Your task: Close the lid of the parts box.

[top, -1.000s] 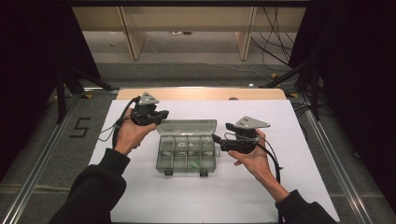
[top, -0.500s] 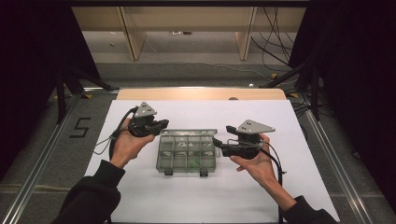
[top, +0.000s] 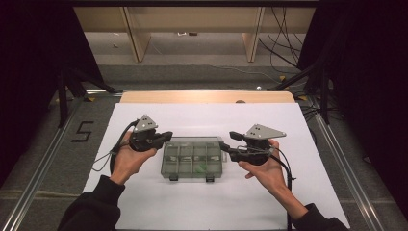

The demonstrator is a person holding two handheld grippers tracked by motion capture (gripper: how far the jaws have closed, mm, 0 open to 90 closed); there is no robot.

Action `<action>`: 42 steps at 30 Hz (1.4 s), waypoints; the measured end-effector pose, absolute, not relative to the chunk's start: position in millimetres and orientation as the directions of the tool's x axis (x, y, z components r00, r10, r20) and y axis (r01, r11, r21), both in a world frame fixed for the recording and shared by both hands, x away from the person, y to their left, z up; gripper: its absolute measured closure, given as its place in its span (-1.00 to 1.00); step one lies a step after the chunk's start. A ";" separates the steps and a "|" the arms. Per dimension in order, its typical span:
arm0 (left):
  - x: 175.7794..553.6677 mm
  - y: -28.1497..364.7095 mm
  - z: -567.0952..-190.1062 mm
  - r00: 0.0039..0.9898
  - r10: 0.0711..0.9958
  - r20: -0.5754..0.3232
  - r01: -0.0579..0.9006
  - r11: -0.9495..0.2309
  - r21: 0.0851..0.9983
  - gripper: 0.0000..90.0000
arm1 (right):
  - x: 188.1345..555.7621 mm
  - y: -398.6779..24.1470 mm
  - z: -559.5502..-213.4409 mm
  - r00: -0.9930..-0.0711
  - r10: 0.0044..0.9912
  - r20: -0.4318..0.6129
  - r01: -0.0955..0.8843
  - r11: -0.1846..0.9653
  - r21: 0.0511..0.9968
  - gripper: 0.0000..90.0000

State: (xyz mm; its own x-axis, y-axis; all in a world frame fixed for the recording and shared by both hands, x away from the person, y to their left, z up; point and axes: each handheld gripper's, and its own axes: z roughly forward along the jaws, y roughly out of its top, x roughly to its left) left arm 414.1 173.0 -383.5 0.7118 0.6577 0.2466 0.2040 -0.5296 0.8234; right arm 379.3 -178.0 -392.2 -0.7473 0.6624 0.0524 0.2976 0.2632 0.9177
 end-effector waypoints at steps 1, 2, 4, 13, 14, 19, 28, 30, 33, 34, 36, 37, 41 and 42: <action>413.2 173.7 -384.2 0.713 0.654 0.253 0.202 -0.537 0.819 1.00 | 379.3 -178.1 -392.1 -0.751 0.658 0.049 0.293 0.266 0.918 0.14; 412.7 173.4 -385.4 0.715 0.655 0.244 0.202 -0.529 0.824 1.00 | 379.2 -178.4 -392.3 -0.757 0.652 0.044 0.288 0.272 0.918 0.23; 411.0 173.6 -387.3 0.716 0.654 0.245 0.201 -0.529 0.824 1.00 | 379.3 -178.5 -393.4 -0.766 0.641 0.042 0.281 0.275 0.920 0.36; 402.8 177.4 -393.5 0.726 0.644 0.239 0.197 -0.529 0.826 1.00 | 380.2 -177.3 -397.8 -0.784 0.621 -0.006 0.238 0.309 0.921 0.77; 401.5 178.0 -394.7 0.726 0.645 0.240 0.197 -0.529 0.826 1.00 | 380.1 -177.1 -399.4 -0.791 0.612 0.001 0.248 0.319 0.915 0.80; 396.6 182.8 -400.1 0.734 0.637 0.235 0.193 -0.527 0.828 1.00 | 380.8 -176.0 -406.2 -0.794 0.608 -0.001 0.261 0.342 0.903 0.94; 388.6 189.0 -409.0 0.733 0.638 0.237 0.194 -0.529 0.826 1.00 | 379.8 -171.9 -413.8 -0.809 0.587 -0.010 0.265 0.381 0.886 0.99; 387.6 189.4 -411.1 0.739 0.631 0.236 0.192 -0.532 0.825 1.00 | 379.3 -170.7 -416.7 -0.814 0.580 -0.015 0.262 0.390 0.883 0.99; 368.5 176.2 -421.9 0.675 0.735 -0.060 0.420 -0.317 0.850 1.00 | 378.5 -168.0 -421.7 -0.819 0.574 -0.010 0.274 0.406 0.872 0.99; 367.0 175.5 -423.2 0.676 0.733 -0.077 0.428 -0.306 0.851 1.00 | 378.3 -167.3 -423.3 -0.820 0.572 -0.013 0.273 0.412 0.869 0.99; 366.1 176.8 -424.2 0.684 0.727 -0.063 0.418 -0.319 0.851 1.00 | 377.7 -166.0 -426.2 -0.823 0.568 -0.014 0.274 0.417 0.867 0.99; 365.1 177.1 -424.3 0.682 0.728 -0.068 0.424 -0.318 0.848 1.00 | 378.2 -165.3 -427.9 -0.823 0.567 -0.025 0.260 0.417 0.871 0.99; 362.5 178.8 -426.5 0.677 0.733 -0.064 0.424 -0.318 0.848 1.00 | 378.0 -164.7 -430.5 -0.825 0.564 -0.026 0.260 0.422 0.869 0.99; 362.2 179.7 -427.5 0.681 0.730 -0.062 0.421 -0.320 0.849 1.00 | 377.7 -165.0 -430.6 -0.824 0.566 -0.025 0.265 0.425 0.865 0.99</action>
State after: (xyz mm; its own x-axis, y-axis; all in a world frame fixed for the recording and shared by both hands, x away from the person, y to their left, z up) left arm 362.2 179.7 -427.5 0.6810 0.7297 -0.0623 0.4208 -0.3202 0.8488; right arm 377.7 -165.0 -430.6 -0.8240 0.5660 -0.0254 0.2655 0.4253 0.8652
